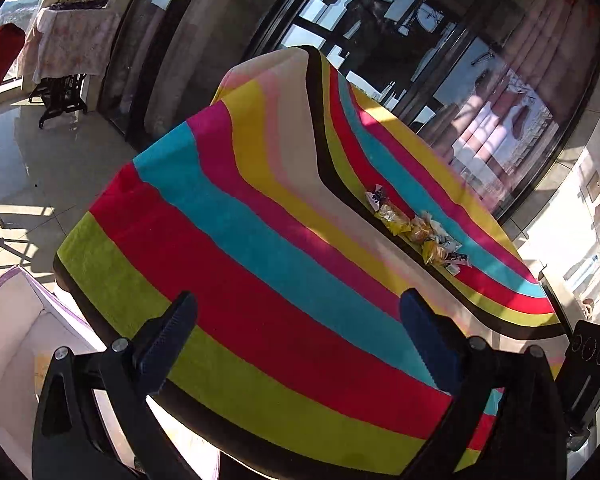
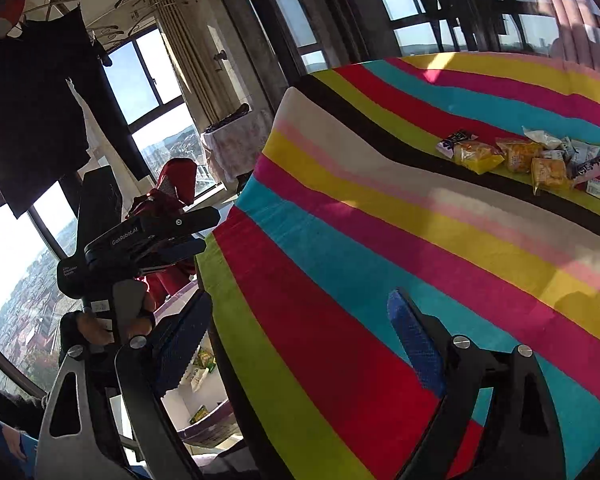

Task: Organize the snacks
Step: 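Move both open tools back over the snack pile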

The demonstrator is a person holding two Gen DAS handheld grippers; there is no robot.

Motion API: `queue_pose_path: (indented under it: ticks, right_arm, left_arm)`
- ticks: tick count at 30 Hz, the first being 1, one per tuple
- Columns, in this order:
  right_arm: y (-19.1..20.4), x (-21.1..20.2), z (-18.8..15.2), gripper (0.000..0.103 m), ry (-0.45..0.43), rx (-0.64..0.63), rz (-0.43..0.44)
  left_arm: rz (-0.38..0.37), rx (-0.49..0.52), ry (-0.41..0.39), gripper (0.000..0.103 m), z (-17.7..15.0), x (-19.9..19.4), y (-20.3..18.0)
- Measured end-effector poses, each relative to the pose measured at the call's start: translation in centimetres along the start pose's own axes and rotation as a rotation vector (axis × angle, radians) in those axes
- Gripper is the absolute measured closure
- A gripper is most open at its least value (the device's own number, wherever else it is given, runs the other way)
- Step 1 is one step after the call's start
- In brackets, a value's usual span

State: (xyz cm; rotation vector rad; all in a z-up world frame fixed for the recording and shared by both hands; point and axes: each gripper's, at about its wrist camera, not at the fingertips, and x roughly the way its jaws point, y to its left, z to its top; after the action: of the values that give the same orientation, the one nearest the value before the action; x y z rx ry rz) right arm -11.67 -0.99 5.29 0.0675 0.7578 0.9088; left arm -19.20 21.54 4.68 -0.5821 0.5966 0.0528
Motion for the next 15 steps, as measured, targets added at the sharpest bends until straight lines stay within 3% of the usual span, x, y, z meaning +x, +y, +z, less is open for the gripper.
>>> queue_pose_path:
  ticks: [3, 6, 8, 15]
  right_arm:
    - [-5.9, -0.6, 0.3, 0.016, -0.018, 0.121, -0.127]
    - [-11.3, -0.4, 0.7, 0.016, -0.002, 0.242, -0.225]
    - [-14.8, -0.6, 1.0, 0.016, 0.002, 0.341, -0.218]
    - [-23.0, -0.9, 5.1, 0.016, -0.087, 0.407, -0.381]
  left_arm:
    - [-0.041, 0.054, 0.051, 0.002, 1.3, 5.7, -3.9]
    - [-0.106, -0.025, 0.121, 0.002, 2.0, 11.1, -5.3]
    - [-0.127, -0.078, 0.158, 0.002, 1.7, 13.6, -5.6]
    - [-0.050, 0.049, 0.128, 0.002, 0.8, 14.5, -7.8]
